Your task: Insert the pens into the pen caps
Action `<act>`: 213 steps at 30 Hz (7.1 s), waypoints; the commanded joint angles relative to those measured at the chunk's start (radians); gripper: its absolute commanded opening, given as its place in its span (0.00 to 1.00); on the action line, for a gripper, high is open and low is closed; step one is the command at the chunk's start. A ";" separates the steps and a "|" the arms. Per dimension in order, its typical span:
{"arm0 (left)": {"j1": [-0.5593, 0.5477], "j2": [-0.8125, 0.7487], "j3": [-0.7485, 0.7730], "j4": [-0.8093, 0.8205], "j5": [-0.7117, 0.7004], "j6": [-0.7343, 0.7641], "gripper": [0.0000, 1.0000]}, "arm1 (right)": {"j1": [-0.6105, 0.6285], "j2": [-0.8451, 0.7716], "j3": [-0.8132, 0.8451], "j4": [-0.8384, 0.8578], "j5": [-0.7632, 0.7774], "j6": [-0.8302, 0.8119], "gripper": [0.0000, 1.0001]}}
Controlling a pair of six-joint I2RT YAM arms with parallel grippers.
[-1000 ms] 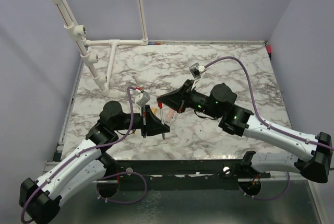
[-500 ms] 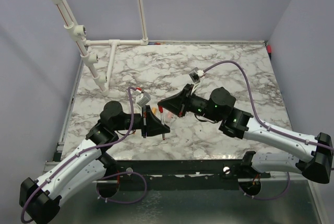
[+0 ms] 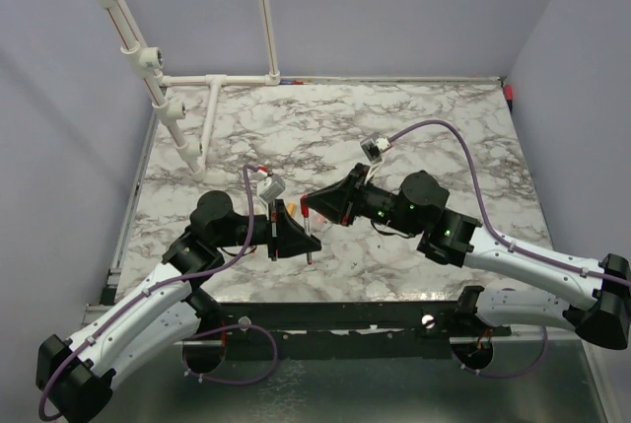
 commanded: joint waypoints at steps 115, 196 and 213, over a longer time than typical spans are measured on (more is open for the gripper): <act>0.001 0.225 0.514 -0.325 -0.444 0.324 0.00 | 0.132 0.102 0.117 -0.464 0.117 -0.064 0.01; 0.005 0.743 0.262 -0.613 -1.133 -0.217 0.17 | 0.130 0.124 0.276 -0.891 0.702 0.028 0.48; 0.022 0.640 0.237 -0.633 -1.152 -0.189 0.30 | 0.131 0.162 0.284 -0.883 0.706 0.011 0.51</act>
